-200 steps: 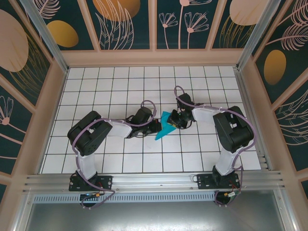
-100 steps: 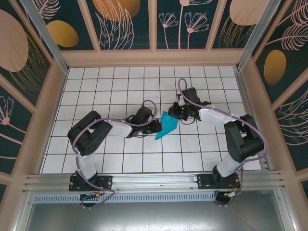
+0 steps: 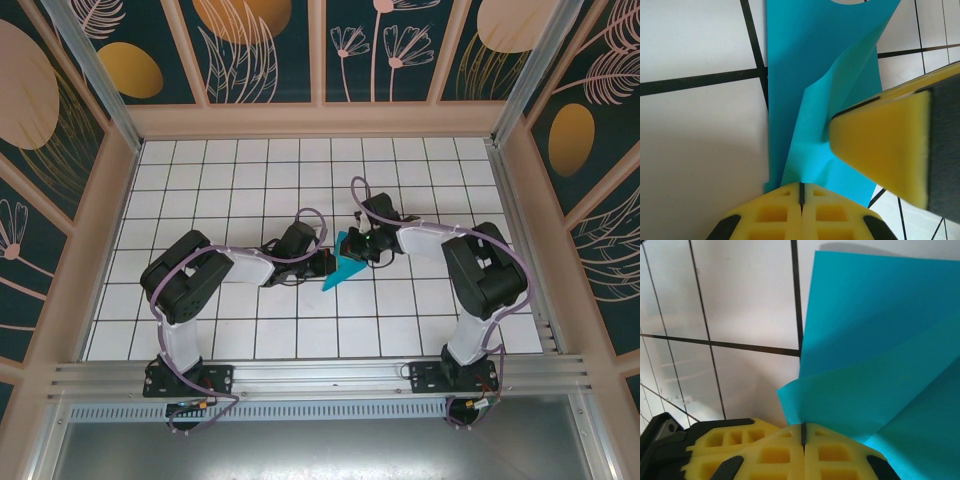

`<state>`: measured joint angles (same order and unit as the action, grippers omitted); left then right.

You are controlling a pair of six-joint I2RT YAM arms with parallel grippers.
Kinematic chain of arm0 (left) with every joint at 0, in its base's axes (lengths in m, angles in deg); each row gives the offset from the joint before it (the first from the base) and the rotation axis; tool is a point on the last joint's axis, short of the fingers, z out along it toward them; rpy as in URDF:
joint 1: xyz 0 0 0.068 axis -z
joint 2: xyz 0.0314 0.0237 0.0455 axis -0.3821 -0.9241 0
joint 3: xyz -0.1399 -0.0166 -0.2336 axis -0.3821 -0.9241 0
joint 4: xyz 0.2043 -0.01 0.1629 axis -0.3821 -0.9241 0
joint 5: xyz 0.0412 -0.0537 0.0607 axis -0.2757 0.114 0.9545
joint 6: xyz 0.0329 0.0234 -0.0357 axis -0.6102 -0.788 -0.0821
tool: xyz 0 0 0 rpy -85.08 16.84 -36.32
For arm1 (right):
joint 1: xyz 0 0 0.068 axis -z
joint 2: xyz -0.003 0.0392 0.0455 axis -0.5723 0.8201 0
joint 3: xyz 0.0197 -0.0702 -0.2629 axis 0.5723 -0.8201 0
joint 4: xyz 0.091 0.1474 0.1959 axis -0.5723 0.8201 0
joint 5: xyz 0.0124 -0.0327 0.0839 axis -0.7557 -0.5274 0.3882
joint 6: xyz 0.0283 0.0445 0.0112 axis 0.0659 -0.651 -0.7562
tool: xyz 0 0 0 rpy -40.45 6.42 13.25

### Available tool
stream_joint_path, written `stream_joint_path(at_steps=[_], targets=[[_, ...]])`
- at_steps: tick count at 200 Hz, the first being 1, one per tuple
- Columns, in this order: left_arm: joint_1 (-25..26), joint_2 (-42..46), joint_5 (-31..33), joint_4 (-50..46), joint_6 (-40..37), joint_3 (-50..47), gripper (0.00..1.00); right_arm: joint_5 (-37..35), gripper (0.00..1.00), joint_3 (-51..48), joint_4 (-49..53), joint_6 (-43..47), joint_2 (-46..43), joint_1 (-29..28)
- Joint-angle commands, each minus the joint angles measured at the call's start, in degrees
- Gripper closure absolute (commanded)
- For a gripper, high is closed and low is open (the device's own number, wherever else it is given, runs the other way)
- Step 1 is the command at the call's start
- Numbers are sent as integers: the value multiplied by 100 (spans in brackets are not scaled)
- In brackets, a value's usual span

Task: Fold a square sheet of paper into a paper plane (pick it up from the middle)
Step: Fourth fold the wing at the center of the table.

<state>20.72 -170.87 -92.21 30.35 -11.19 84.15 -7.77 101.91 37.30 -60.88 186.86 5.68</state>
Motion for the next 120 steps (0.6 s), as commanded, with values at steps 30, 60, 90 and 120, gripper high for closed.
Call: stream_joint_path(at_steps=[30, 60, 90, 120], targets=[[14, -60, -35, -504, -101, -189, 100, -250, 100, 82, 123, 171, 265, -65], [15, -48, -44, -495, -104, -213, 100, -769, 100, 157, 412, 96, 383, -65], [10, 80, -39, -471, -92, -215, 100, -846, 100, 33, 374, -1, 344, -56], [11, 491, 109, -353, 71, -159, 96, -740, 100, -24, 280, -37, 300, -56]])
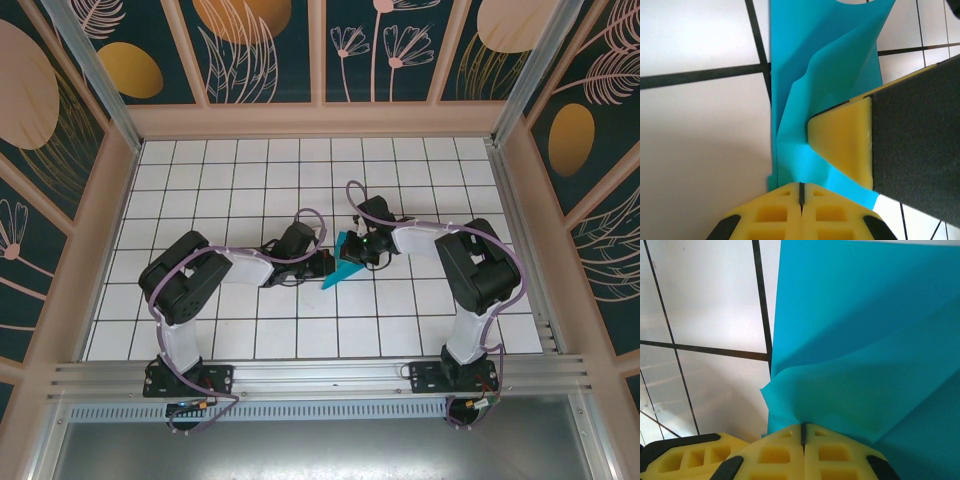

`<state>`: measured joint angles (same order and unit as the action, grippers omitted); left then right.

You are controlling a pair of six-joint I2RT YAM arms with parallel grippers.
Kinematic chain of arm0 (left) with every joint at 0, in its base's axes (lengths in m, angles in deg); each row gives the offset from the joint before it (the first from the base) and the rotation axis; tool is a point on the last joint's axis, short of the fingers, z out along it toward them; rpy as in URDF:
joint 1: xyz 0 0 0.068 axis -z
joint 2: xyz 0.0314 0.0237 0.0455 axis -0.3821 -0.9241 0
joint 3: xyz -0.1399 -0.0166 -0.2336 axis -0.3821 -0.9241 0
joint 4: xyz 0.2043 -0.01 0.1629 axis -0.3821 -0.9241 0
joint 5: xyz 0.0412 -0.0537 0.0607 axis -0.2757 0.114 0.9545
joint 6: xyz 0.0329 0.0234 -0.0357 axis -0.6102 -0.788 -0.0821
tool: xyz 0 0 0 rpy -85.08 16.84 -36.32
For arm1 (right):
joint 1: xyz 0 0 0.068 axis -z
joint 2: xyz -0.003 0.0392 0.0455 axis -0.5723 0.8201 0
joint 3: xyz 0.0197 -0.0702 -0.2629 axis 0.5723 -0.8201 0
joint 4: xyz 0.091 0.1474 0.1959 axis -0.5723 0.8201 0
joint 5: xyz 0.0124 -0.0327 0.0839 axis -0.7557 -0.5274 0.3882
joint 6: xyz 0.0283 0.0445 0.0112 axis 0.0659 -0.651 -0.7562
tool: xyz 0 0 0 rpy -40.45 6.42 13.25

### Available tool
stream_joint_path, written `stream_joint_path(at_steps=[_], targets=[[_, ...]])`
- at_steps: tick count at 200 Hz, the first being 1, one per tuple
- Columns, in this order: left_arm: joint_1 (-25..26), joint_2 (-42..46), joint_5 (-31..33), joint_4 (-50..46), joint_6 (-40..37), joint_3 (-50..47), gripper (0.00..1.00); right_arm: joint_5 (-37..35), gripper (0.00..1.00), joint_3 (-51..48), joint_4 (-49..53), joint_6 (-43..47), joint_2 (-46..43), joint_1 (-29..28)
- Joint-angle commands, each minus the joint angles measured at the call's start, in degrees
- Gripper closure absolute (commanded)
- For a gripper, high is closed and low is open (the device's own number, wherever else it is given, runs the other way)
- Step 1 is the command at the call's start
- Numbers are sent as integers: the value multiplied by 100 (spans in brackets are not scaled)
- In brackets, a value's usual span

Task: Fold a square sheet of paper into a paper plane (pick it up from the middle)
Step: Fourth fold the wing at the center of the table.

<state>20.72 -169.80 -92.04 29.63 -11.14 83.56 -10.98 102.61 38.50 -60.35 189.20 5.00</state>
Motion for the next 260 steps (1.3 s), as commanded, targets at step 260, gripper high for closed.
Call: stream_joint_path(at_steps=[260], targets=[[227, 131, -6, -159, 973, -365, 92, -317, 100, -182, 44, -144, -17, 29]])
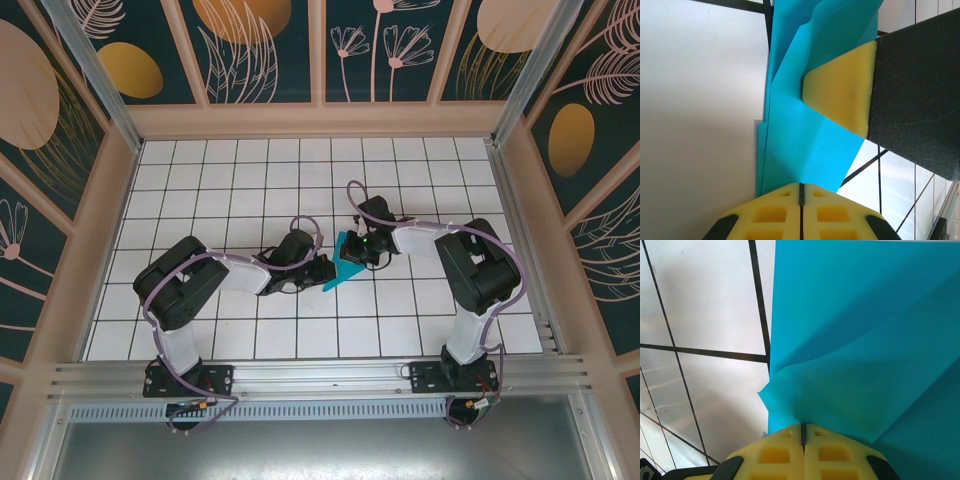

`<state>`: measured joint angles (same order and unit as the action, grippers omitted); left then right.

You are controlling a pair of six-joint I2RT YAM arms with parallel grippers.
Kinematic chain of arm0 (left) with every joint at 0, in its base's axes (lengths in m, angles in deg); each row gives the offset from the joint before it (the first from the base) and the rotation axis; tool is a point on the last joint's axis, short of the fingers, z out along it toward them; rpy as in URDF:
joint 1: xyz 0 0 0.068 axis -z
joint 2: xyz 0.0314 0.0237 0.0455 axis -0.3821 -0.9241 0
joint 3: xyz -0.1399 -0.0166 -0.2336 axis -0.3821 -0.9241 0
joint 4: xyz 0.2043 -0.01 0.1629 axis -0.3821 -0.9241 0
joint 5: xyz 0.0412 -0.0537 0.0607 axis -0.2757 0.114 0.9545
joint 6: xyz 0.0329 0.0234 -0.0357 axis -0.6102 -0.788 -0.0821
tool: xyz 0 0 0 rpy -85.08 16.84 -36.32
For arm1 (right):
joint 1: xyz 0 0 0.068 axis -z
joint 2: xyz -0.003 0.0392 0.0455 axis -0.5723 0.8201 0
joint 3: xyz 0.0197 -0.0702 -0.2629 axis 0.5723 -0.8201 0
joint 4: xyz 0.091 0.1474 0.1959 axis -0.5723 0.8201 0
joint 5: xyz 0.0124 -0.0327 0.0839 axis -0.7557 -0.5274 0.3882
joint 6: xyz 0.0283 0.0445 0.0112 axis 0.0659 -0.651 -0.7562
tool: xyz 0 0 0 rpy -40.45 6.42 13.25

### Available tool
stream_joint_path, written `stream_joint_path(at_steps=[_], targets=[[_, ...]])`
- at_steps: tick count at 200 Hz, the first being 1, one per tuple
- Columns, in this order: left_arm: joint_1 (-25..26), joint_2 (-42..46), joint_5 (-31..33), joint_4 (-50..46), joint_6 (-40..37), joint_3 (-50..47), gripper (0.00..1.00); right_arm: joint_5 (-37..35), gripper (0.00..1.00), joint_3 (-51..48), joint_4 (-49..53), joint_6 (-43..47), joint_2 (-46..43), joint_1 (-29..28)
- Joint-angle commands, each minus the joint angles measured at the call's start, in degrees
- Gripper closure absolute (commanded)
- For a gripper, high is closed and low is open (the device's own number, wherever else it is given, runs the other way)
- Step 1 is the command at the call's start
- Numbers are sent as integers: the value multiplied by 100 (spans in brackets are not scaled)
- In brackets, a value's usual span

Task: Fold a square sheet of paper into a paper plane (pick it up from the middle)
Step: Fourth fold the wing at the center of the table.

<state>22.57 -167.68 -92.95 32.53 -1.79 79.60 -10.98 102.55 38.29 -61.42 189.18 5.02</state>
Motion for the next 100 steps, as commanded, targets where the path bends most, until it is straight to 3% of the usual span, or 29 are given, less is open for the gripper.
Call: stream_joint_path(at_steps=[1, 59, 100], targets=[[41, -77, 89, -455, 32, 34, 92, -311, 100, -181, 61, -37, -20, 36], [58, -160, 310, -1116, -45, -25, 100, 303, 100, -416, -615, 567, -210, 394], [58, -184, 339, -1406, -75, -165, 100, 411, 100, -388, -735, 866, -166, 867]])
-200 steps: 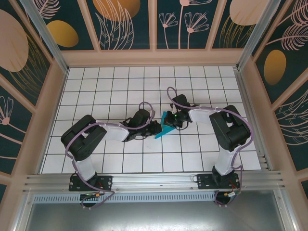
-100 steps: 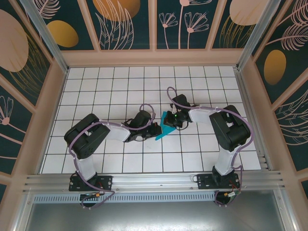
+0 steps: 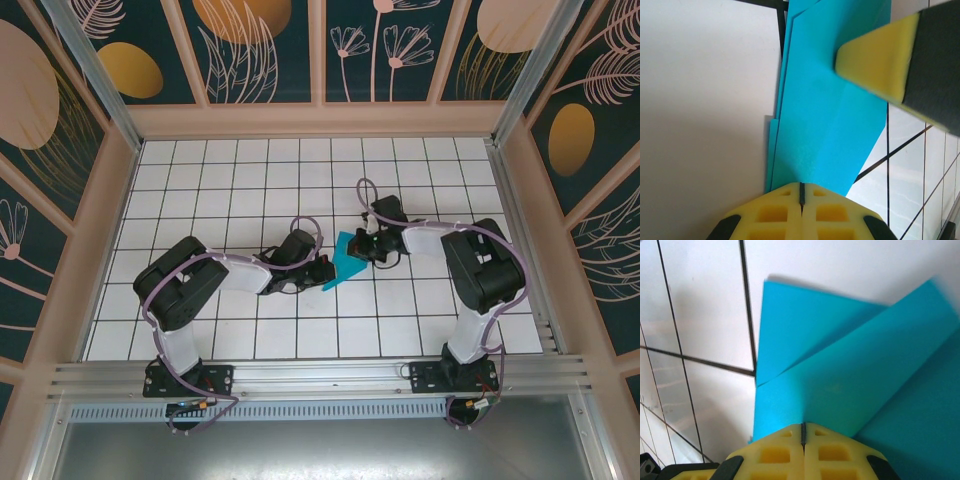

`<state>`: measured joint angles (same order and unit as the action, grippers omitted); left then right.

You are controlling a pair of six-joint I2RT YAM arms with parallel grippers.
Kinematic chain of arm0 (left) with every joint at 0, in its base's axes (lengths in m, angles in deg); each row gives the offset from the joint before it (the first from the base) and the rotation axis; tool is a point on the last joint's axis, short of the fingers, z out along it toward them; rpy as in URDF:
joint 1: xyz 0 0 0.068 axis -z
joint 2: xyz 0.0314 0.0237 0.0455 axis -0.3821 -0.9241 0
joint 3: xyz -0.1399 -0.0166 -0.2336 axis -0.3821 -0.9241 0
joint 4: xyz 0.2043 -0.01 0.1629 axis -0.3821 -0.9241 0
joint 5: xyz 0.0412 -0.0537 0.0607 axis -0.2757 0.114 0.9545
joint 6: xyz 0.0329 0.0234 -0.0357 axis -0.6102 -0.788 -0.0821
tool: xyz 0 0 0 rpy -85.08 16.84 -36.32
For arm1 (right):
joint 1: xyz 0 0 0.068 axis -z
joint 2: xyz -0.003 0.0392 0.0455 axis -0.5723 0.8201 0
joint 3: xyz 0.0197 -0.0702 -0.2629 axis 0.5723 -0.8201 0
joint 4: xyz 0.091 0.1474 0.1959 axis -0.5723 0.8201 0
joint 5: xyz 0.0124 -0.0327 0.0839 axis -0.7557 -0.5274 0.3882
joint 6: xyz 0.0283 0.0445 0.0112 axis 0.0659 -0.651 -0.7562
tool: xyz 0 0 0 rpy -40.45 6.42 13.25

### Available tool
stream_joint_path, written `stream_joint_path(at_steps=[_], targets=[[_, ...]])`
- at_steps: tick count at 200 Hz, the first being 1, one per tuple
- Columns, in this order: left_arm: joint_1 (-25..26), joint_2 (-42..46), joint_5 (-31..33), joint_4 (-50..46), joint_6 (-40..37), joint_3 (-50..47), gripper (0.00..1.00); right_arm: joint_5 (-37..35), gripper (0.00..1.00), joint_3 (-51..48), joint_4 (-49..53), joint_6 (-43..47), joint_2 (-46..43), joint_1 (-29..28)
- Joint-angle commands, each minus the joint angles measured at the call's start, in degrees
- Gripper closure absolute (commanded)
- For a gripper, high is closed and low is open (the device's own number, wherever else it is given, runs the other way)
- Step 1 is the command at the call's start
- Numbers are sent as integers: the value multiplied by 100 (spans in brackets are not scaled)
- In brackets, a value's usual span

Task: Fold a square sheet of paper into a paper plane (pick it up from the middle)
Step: Fourth fold the wing at the center of the table.

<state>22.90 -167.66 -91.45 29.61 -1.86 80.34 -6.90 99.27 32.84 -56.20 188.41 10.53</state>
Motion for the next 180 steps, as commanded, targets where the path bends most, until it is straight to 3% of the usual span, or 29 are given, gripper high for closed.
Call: stream_joint_path(at_steps=[1, 51, 92, 137, 180], targets=[[21, -183, 188, -1111, -71, -248, 100, 2, 100, -60, -191, 343, -89, 316], [25, -171, 207, -1093, -89, -190, 100, 208, 100, -15, -285, 392, -609, 521], [25, -176, 223, -1114, -108, -151, 100, 312, 100, -790, -790, 38, -1265, 158], [25, -178, 231, -1117, -109, -151, 100, 450, 100, -720, -855, 36, -750, -471], [23, -189, 223, -1091, -81, -186, 100, 408, 100, -625, -799, 151, -347, -541]])
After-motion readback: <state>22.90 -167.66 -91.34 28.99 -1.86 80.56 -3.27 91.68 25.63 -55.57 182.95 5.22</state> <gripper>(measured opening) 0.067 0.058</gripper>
